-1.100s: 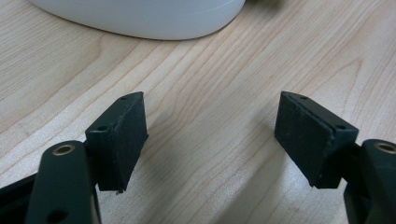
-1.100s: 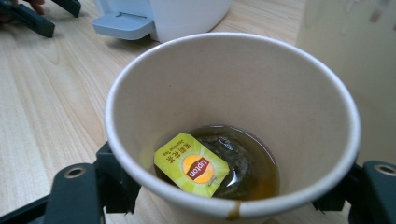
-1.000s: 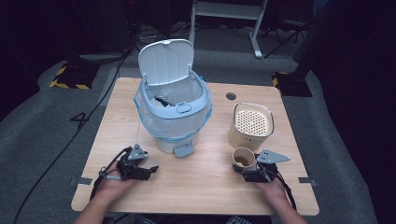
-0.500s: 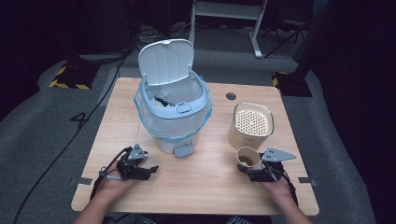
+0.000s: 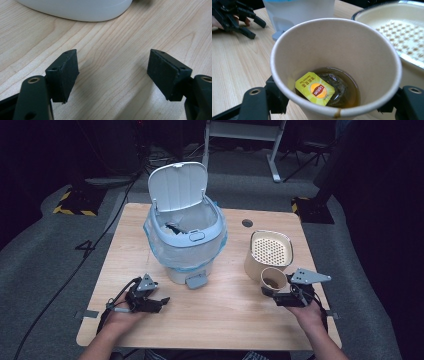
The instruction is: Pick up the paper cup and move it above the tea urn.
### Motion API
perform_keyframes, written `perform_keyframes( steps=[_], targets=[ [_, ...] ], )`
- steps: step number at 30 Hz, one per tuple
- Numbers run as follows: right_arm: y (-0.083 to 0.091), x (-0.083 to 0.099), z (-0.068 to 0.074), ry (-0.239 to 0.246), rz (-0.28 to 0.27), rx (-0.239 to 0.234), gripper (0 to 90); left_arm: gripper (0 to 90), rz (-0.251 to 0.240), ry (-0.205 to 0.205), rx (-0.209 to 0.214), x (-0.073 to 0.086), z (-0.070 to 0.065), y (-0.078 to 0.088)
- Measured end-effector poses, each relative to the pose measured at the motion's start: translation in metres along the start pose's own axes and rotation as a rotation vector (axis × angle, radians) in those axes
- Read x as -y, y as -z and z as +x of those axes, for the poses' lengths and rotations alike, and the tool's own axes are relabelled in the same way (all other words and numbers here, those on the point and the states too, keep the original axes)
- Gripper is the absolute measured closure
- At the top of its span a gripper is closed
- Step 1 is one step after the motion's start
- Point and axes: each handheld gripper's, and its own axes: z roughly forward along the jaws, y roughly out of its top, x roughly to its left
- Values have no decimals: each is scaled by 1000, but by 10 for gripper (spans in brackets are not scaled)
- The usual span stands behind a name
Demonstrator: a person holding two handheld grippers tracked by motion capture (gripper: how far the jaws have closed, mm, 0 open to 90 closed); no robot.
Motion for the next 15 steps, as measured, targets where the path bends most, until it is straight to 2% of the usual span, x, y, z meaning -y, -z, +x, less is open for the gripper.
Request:
perform_keyframes(
  steps=[15],
  targets=[
    [18, -47, -14, 9, -21, 12, 306, 254, 0, 0, 0, 0, 0, 0]
  ],
)
